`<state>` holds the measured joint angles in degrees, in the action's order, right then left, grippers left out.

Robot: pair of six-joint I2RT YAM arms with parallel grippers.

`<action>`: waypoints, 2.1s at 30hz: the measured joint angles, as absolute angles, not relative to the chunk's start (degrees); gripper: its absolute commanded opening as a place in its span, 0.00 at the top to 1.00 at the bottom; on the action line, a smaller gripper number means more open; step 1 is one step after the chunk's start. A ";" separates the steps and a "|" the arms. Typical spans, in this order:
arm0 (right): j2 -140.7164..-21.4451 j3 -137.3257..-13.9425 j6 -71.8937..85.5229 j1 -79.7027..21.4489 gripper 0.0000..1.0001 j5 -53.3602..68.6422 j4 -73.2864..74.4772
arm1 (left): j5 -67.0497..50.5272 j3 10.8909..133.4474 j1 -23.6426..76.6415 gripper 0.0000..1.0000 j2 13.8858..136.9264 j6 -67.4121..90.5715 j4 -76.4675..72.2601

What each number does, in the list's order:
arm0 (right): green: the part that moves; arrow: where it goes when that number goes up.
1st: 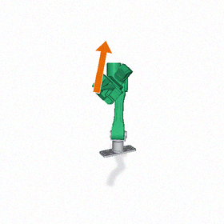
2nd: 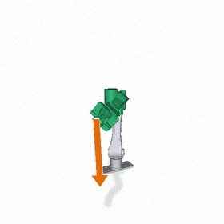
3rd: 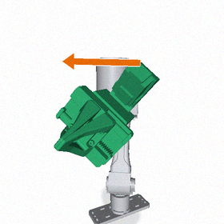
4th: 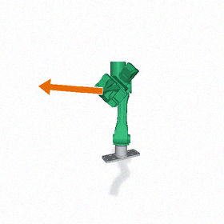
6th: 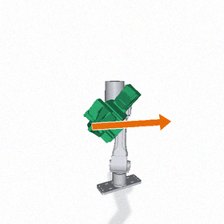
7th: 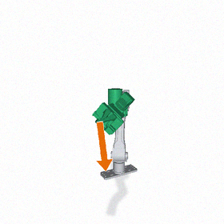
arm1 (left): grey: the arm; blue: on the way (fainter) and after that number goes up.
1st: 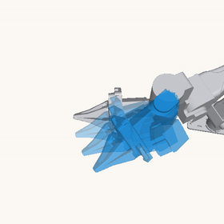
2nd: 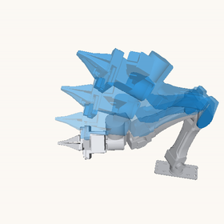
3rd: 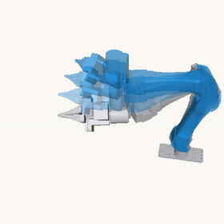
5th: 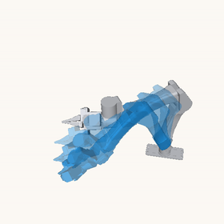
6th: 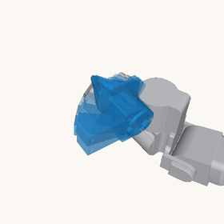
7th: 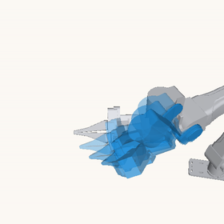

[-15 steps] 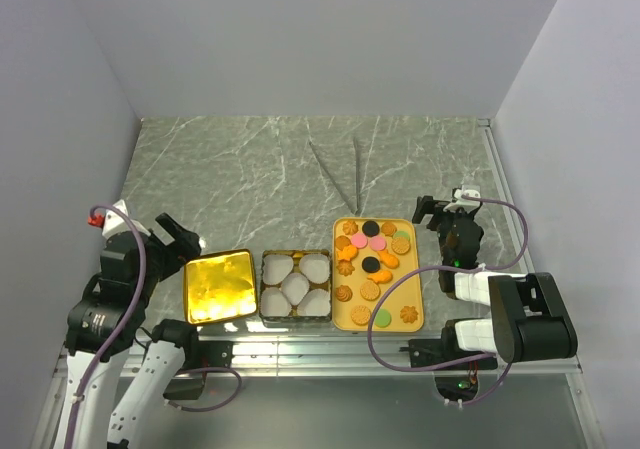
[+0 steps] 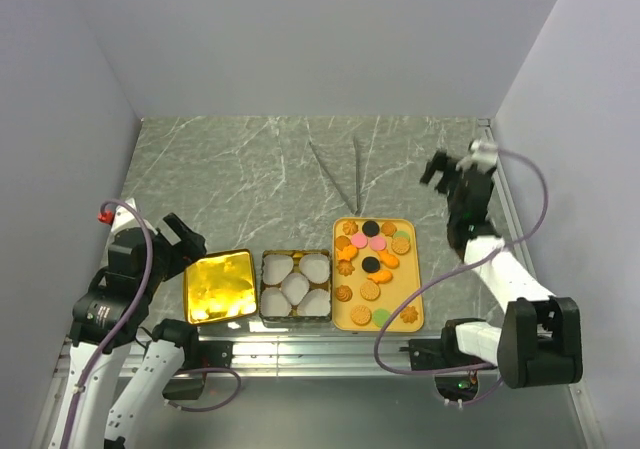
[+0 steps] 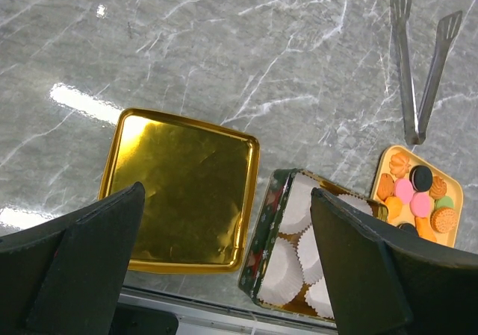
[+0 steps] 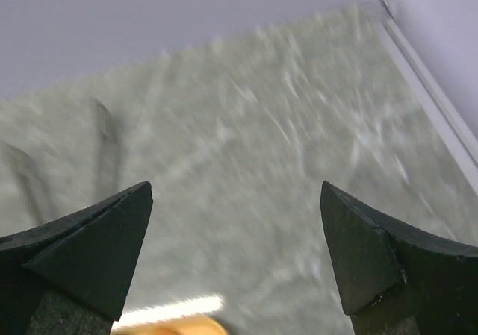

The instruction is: Pack the cookies

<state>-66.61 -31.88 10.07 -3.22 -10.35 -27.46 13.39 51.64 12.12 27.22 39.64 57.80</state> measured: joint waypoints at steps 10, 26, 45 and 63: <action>-63.94 -55.09 24.67 -3.55 0.00 6.22 -2.15 | 13.41 51.31 13.85 0.01 27.53 39.68 57.80; -82.02 -82.61 21.63 -19.31 0.00 3.40 18.96 | 13.37 50.70 14.09 0.00 25.30 39.88 57.71; -110.24 -97.10 16.99 -32.64 0.00 -6.76 48.29 | 13.32 50.35 14.06 0.00 24.93 39.88 57.69; -122.08 -96.18 15.33 -32.32 0.00 -7.49 48.56 | 13.34 50.35 14.06 0.01 24.95 39.90 57.71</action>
